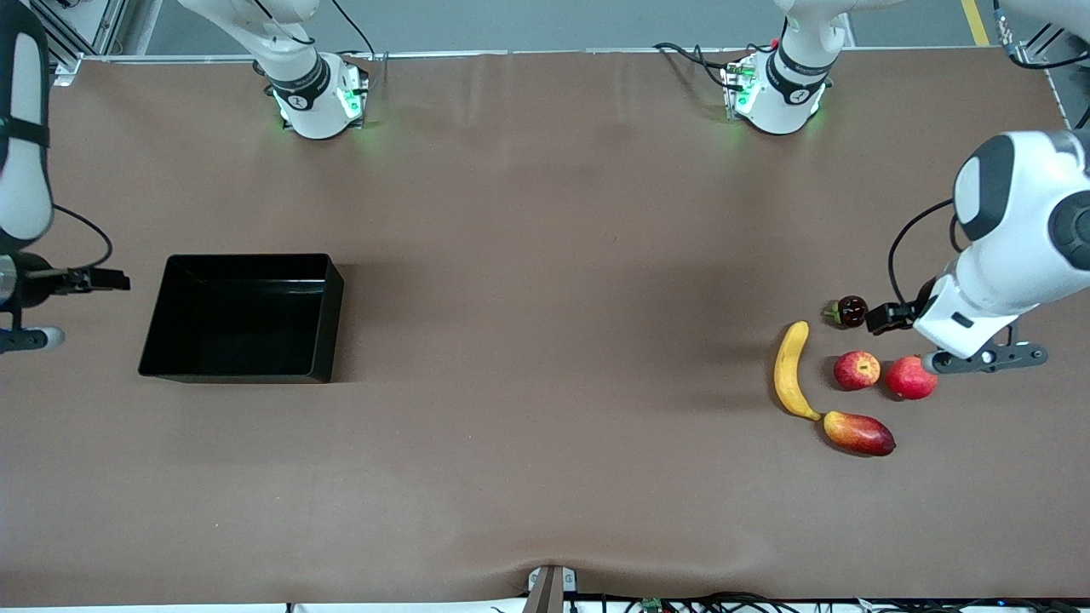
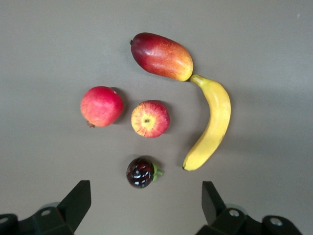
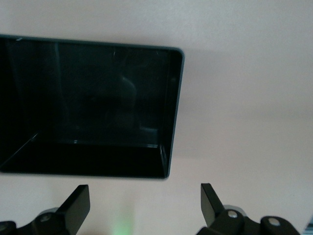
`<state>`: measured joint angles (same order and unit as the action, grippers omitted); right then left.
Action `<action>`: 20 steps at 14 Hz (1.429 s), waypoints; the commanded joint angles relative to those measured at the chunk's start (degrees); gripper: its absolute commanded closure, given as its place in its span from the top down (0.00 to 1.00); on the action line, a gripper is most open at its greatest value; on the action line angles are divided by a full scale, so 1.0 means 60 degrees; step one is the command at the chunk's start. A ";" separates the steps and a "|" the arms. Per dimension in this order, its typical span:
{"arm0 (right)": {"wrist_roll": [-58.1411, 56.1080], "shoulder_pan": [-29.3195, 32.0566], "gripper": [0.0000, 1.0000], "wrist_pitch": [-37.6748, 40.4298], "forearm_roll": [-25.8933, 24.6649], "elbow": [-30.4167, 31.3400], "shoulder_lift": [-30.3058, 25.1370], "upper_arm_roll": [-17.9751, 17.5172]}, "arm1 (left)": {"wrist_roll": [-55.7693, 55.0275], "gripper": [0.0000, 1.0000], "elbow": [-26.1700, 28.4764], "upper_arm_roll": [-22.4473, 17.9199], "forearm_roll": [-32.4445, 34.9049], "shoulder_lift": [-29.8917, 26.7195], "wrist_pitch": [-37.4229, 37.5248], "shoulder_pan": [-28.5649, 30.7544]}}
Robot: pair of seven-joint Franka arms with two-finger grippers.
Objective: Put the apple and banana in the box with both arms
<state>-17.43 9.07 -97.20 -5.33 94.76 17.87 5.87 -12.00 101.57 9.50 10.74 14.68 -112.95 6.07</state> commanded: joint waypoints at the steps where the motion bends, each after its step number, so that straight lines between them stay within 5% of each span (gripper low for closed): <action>1: -0.0548 0.0493 1.00 -0.1547 0.0185 0.1050 0.0068 -0.0100 | -0.0431 1.00 0.0838 0.0086 0.0143 0.0072 -0.1165 0.0407; 6: -0.0786 0.1051 0.98 -0.3149 0.0273 0.1652 0.1035 -0.0129 | -0.0417 1.00 0.1148 0.0086 0.0143 0.1316 -0.2881 0.0891; 8: -0.0786 0.1095 0.82 -0.3179 0.0607 0.1798 0.1226 -0.0129 | -0.0417 1.00 0.1090 0.0086 0.0143 0.1697 -0.3205 0.0951; 11: -0.0800 0.1110 0.39 -0.3909 0.0698 0.2354 0.1227 -0.0129 | -0.0417 1.00 0.1119 0.0086 0.0158 0.2312 -0.4112 0.0937; 13: -0.0800 0.1095 0.00 -0.3971 0.0698 0.2414 0.1227 -0.0129 | -0.0374 1.00 0.1148 0.0072 0.0245 0.2533 -0.4232 0.0937; 17: -0.0771 0.1066 0.00 -0.3679 0.0712 0.2240 0.1168 -0.0158 | -0.0212 1.00 0.1236 0.0028 0.0290 0.2637 -0.4217 0.1039; 19: -0.0727 0.0993 0.00 -0.2236 0.1134 0.1350 0.1153 -0.0173 | -0.0227 1.00 0.1265 0.0028 0.0290 0.2637 -0.4203 0.1039; 20: -0.0698 0.1036 0.00 -0.1488 0.1732 0.0896 0.1153 -0.0158 | -0.0227 0.90 0.1265 0.0042 0.0290 0.2637 -0.4188 0.1039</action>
<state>-21.28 14.67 -113.63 0.79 104.93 25.74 5.55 -13.36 108.53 9.52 11.19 30.94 -137.71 11.99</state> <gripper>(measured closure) 0.943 0.004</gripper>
